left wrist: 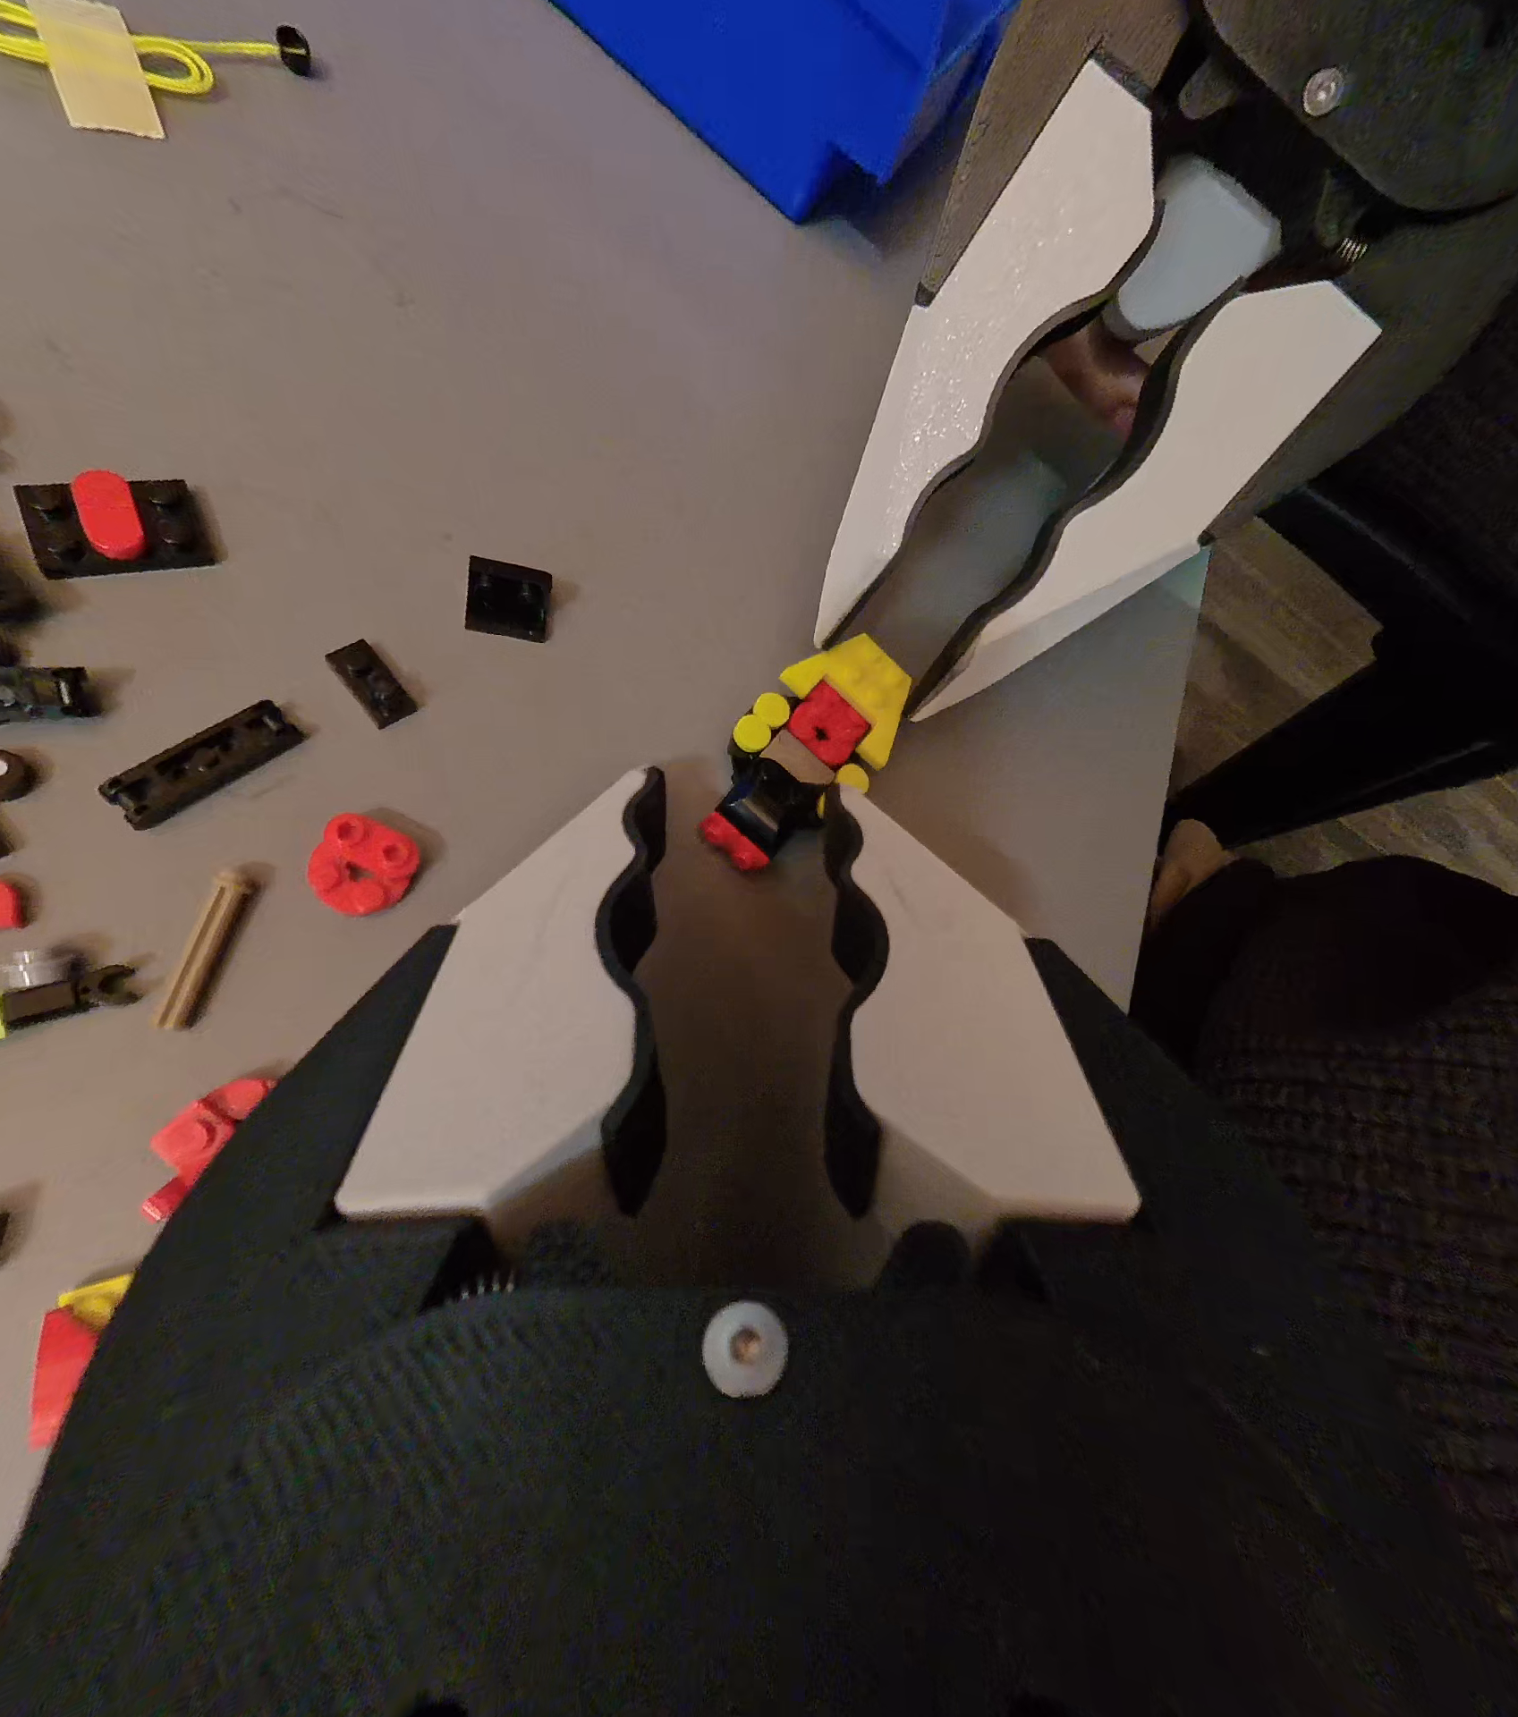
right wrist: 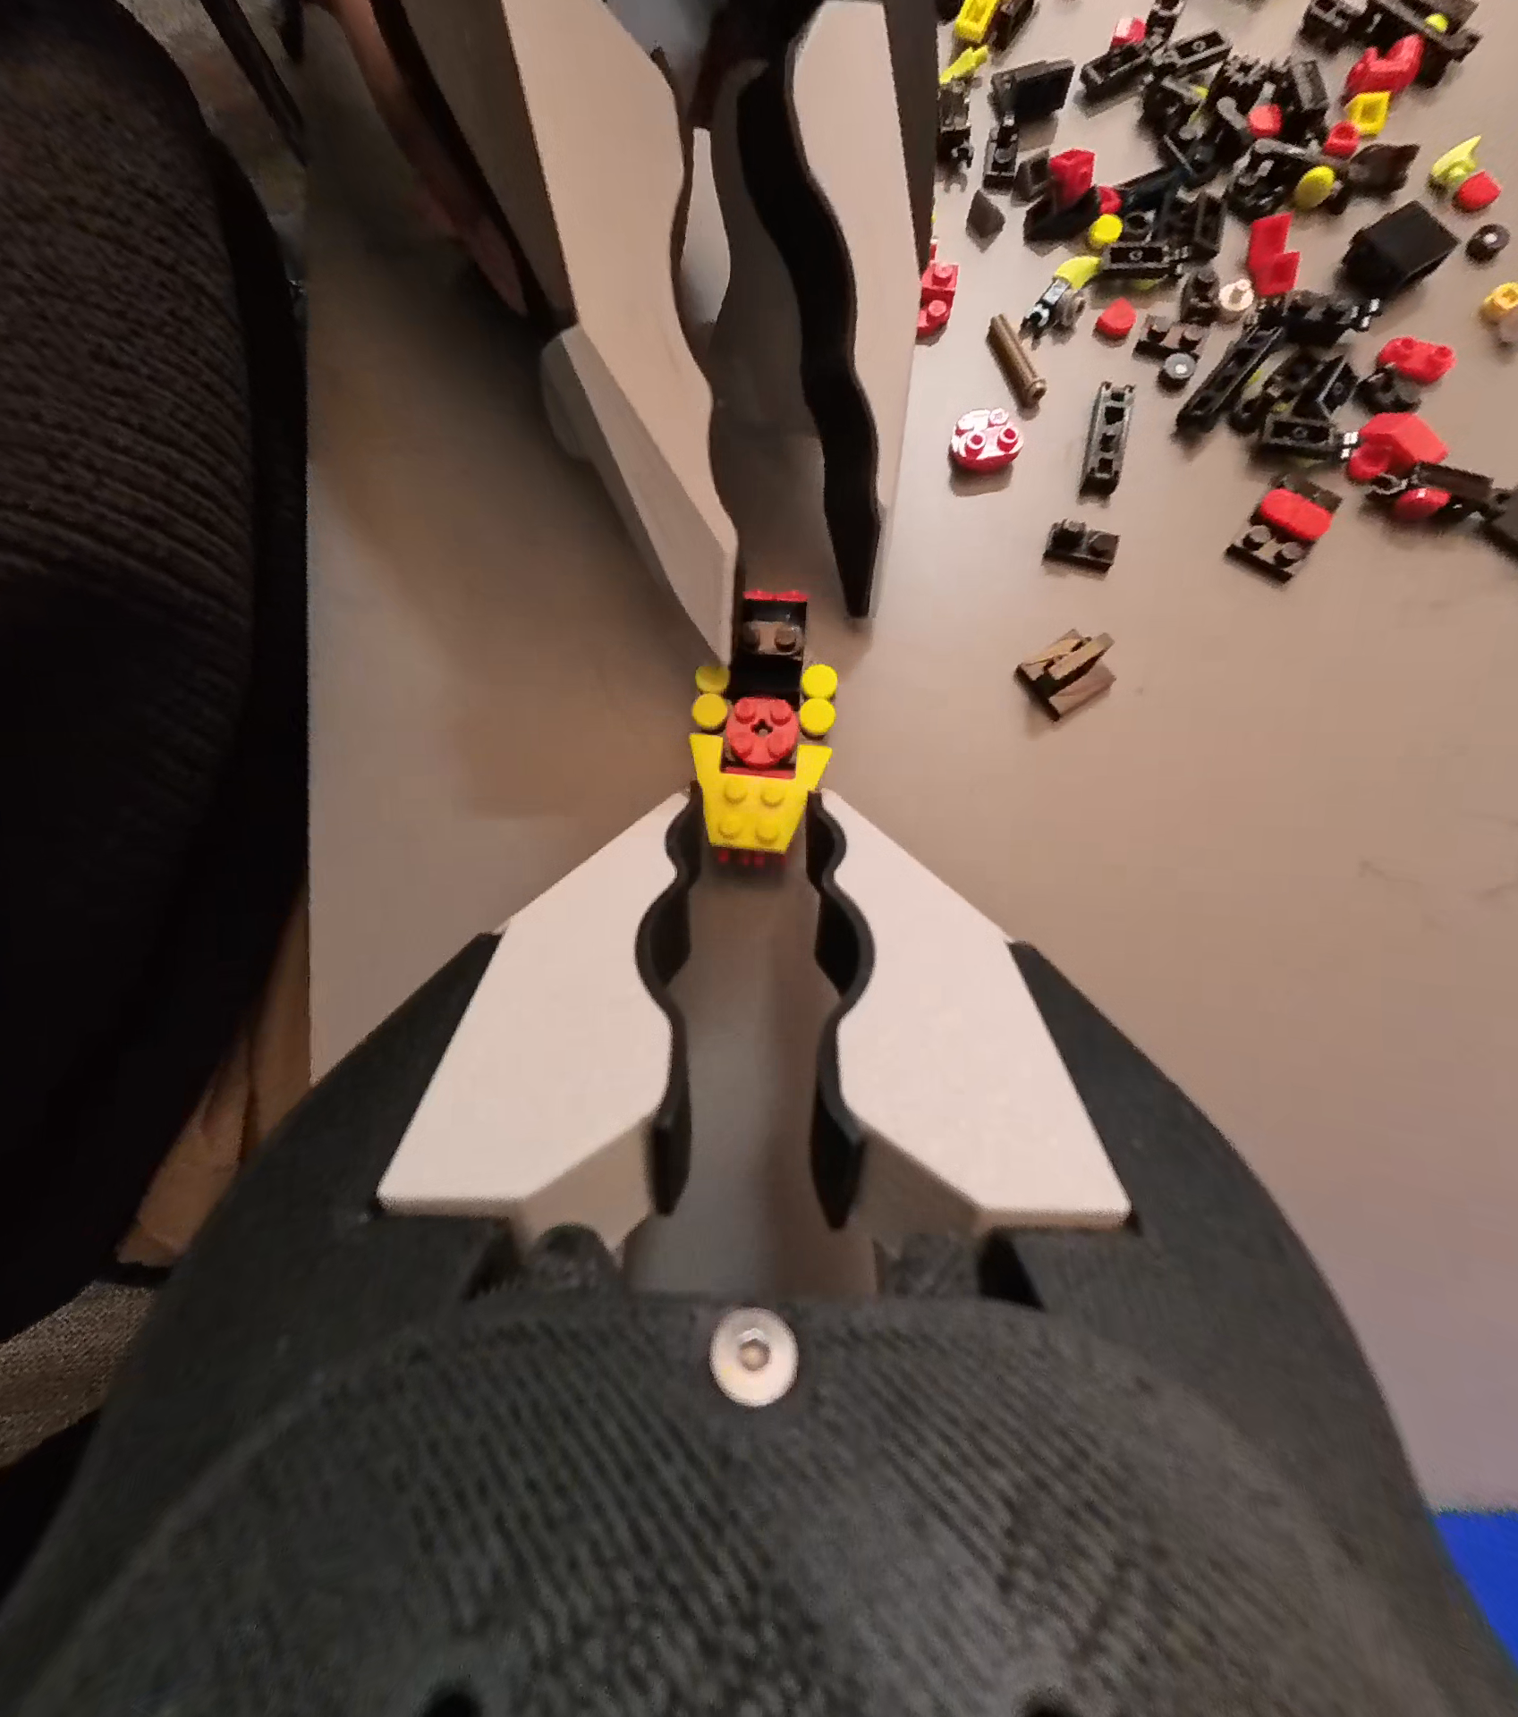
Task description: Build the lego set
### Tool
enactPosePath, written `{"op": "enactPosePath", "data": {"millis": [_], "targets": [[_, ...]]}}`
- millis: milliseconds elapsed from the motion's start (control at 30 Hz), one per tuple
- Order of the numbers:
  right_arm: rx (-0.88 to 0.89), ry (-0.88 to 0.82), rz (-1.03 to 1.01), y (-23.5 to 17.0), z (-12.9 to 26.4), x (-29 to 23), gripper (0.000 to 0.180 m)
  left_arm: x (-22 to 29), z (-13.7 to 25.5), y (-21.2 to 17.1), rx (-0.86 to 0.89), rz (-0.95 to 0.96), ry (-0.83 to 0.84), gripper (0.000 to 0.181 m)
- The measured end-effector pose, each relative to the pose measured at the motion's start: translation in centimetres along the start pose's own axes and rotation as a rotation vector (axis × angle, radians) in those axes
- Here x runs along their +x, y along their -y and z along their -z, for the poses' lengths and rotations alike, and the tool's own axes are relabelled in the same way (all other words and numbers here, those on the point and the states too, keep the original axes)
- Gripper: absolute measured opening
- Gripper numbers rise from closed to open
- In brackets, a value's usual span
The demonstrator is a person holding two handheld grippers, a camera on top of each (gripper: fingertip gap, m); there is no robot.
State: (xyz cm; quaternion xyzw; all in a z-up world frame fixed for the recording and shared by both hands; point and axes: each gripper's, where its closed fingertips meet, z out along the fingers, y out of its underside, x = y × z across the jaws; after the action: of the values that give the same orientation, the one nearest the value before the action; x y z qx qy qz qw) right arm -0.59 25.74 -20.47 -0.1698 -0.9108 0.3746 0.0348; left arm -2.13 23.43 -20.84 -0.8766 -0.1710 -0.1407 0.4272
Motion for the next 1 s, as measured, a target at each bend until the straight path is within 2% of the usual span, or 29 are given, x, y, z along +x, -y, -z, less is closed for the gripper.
{"op": "enactPosePath", "data": {"millis": [1000], "targets": [[-0.008,-0.006,0.026,0.30,-0.49,-0.03,0.020,0.09,-0.15,-0.20,-0.009,0.049,-0.047,0.024]]}}
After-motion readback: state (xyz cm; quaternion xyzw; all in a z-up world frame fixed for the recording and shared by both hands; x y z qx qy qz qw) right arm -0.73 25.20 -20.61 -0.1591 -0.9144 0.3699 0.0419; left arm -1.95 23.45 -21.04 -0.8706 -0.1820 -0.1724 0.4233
